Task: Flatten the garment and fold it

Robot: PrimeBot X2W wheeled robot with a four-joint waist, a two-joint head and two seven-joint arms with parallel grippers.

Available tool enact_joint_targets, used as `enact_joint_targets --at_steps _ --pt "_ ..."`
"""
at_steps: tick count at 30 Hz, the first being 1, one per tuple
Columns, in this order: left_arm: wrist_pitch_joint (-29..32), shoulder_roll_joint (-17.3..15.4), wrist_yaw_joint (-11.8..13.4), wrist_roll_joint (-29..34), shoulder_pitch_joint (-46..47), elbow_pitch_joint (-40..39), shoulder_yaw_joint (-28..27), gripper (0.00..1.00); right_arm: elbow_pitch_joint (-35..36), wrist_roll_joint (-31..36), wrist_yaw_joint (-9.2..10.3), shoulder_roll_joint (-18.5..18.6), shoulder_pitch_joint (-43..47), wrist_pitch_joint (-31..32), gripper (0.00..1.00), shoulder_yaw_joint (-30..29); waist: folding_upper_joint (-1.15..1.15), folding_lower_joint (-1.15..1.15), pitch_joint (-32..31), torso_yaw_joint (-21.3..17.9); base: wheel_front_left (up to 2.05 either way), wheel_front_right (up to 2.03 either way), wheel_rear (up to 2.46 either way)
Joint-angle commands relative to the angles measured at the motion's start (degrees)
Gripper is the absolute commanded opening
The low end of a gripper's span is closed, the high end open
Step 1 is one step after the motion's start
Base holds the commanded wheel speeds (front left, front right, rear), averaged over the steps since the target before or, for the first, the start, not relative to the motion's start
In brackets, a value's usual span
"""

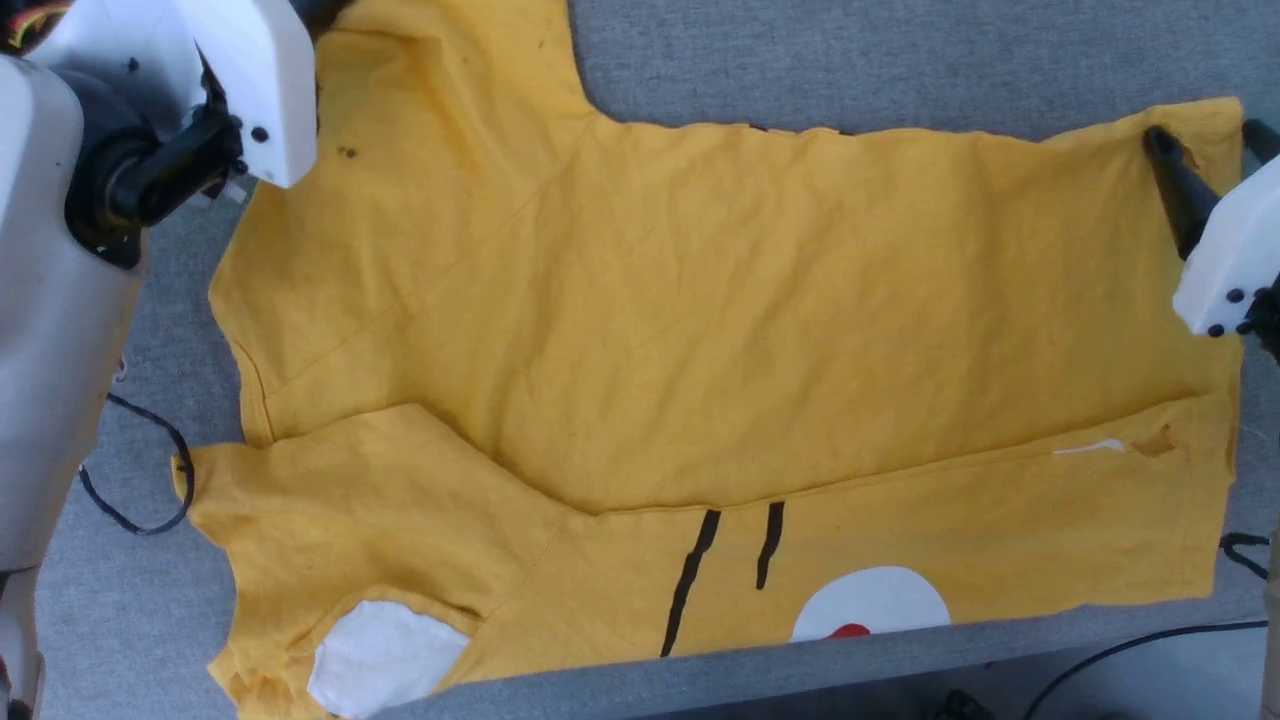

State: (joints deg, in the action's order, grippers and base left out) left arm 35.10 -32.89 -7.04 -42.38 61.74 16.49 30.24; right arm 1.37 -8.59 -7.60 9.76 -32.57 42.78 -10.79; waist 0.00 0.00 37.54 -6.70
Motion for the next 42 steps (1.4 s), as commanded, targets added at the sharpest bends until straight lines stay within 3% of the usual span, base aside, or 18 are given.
enact_joint_targets --at_steps 1,3,17,29,36,42 --pt "0.2 0.1 -0.1 -0.3 0.5 -0.1 0.5 0.00 -1.3 -0.1 0.11 -0.2 -0.5 -0.2 0.62 0.1 0.00 0.00 0.2 0.2 0.00 0.00 0.00" --pt "0.2 0.1 -0.1 -0.4 0.5 -0.2 0.5 0.00 -2.0 -0.2 0.11 -0.3 -0.8 -0.9 0.00 0.0 0.00 0.00 0.4 0.3 0.00 0.00 0.00" --pt "-5.9 0.4 -0.3 -3.3 -1.9 -1.3 -1.1 0.00 -2.3 -0.1 0.11 -0.1 -0.8 -5.9 0.00 -0.8 0.00 0.00 -3.8 1.1 0.00 0.00 0.00" --pt "-15.0 -2.9 -0.3 -7.6 -11.5 -8.3 -4.8 0.00 0.5 -2.5 0.11 -0.1 5.5 -8.5 0.00 -3.6 0.00 0.00 -12.5 2.9 0.00 0.00 0.00" --pt "-18.2 -5.9 1.6 -10.7 -21.7 -16.4 -7.9 0.00 4.8 -4.3 0.11 -1.0 11.4 -8.0 0.00 -5.6 0.00 0.00 -17.7 3.5 0.00 0.00 0.00" --pt "-19.6 -8.3 5.2 -13.1 -32.5 -24.9 -10.2 0.00 8.9 -6.2 0.11 -2.4 18.0 -6.7 0.00 -8.0 0.00 0.00 -21.4 4.3 0.00 0.00 0.00"
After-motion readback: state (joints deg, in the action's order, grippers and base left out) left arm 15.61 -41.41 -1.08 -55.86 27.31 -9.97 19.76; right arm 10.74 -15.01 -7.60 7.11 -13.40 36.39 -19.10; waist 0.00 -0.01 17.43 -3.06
